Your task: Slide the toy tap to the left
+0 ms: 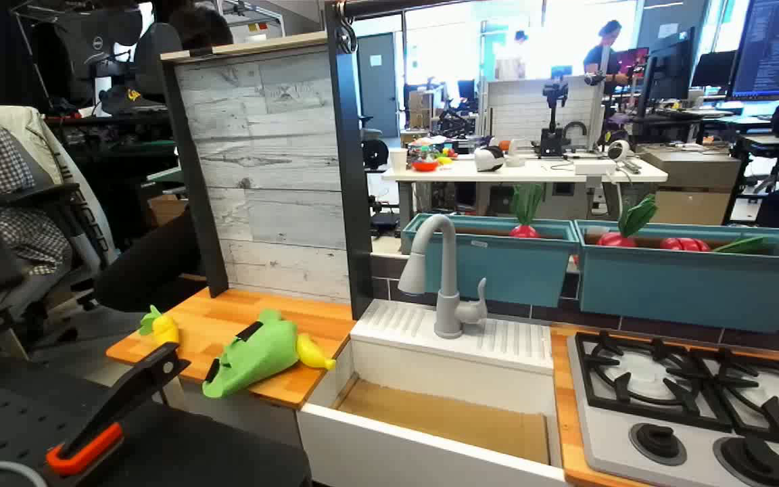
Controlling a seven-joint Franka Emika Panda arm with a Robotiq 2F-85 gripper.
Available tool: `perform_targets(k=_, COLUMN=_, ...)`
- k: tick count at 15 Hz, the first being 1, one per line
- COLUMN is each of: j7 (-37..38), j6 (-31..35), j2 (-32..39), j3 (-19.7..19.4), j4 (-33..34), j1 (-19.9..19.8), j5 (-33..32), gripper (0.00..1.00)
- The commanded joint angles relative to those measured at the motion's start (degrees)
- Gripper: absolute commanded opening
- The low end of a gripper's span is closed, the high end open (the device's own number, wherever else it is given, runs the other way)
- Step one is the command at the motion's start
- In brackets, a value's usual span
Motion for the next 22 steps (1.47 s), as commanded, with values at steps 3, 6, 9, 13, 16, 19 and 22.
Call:
perform_targets(k=3, j7=-0.08, j6=1.15, j2=0.96, j3=-0.75, j4=0.13, j1=-0.73, j5=-0.53, gripper=1.00)
perform_targets(k=6, j7=-0.52, j6=2.89, j2=3.45, j3=-2.72, j4=0.38, j1=-2.20, j5=-1.06, gripper=1.00)
perform_targets(k=9, j7=-0.72, j6=6.48, j2=7.53, j3=-5.30, j4=0.84, j1=-4.60, j5=-1.36, gripper=1.00)
perform_targets(k=13, j7=-0.47, j6=17.89, j2=18.70, j3=-8.47, j4=1.82, j1=-7.97, j5=-1.05, gripper=1.00)
perform_targets(k=16, j7=-0.17, j6=24.89, j2=29.22, j3=-10.58, j4=5.14, j1=-9.68, j5=0.40, gripper=1.00)
perform_targets(k=19, j7=-0.20, j6=25.08, j2=28.27, j3=-10.31, j4=3.64, j1=-10.26, j5=0.62, gripper=1.00)
perform_targets(k=22, j7=-0.11, j6=25.78, j2=35.53, j3=-11.34, j4=7.66, j1=-10.63, j5=0.77, gripper=1.00)
